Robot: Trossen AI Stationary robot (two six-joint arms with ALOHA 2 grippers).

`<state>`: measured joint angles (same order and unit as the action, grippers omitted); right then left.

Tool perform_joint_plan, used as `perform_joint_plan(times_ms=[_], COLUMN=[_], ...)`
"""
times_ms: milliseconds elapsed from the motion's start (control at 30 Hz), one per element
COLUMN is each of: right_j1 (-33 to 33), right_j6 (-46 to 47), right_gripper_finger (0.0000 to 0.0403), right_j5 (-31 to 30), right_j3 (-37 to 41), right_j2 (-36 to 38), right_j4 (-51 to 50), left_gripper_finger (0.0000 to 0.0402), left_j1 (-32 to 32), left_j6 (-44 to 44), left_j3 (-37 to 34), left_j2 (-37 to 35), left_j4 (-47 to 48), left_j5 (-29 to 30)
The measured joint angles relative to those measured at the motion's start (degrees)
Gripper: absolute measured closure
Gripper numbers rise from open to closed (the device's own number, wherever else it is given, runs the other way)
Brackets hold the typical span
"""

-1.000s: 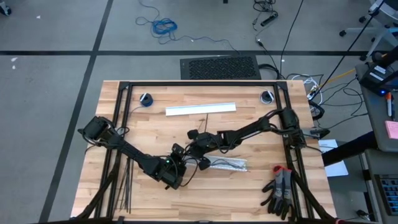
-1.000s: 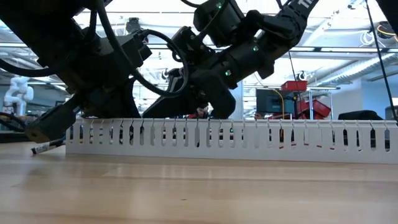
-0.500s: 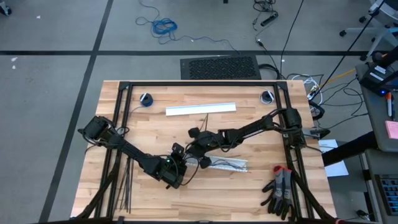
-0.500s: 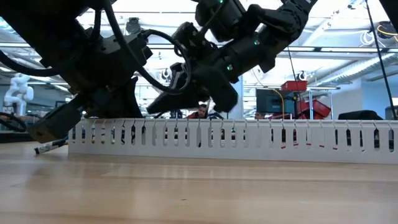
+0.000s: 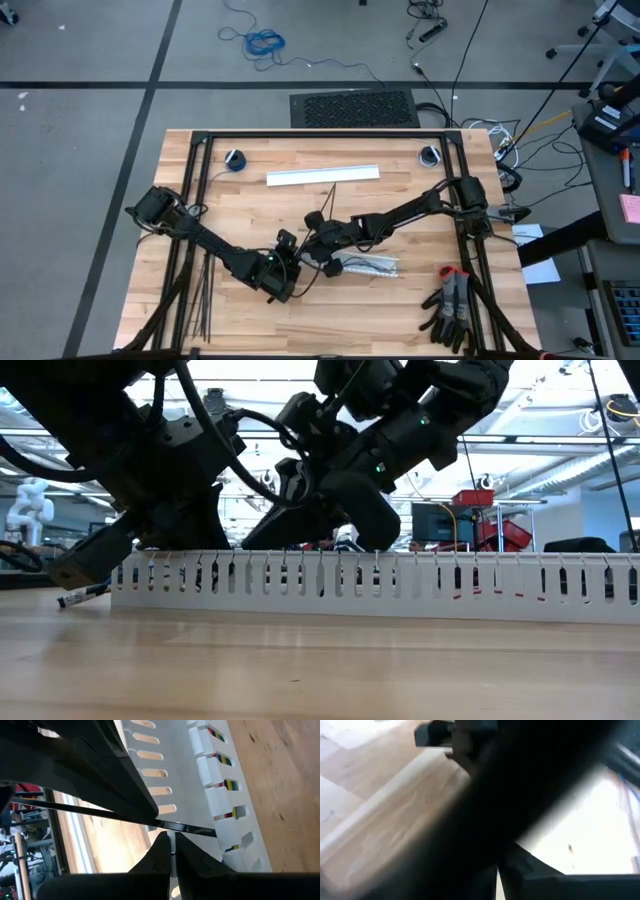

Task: Ziptie cables
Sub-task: Put the zip-tied cables into the white cable duct

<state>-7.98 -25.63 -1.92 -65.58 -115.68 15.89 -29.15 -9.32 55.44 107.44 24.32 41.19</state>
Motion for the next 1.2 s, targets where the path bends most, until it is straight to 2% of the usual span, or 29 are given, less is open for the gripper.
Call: perform_joint_plan(times_ms=[533, 867, 1200], right_j1=[3.74, 3.66, 3.55], right_j6=[-2.32, -0.01, 0.81], right_gripper_finger=[0.0403, 0.0403, 0.0403], right_j5=[1.33, 3.13, 0.29], right_j3=[-0.02, -0.13, -0.10], right_j2=[0.04, -3.76, -3.99], right_j4=[1.31, 3.38, -1.70], left_gripper_finger=[0.0391, 0.0391, 0.0391], left_j1=[0.26, 0.89, 1.01], left_j6=[-0.04, -0.65, -0.45], left_j3=[0.00, 0.00, 0.00], left_j2=[-0.02, -0.02, -0.02], left_j4=[-0.25, -1.65, -1.73], left_j5=[-0.85, -1.25, -1.53])
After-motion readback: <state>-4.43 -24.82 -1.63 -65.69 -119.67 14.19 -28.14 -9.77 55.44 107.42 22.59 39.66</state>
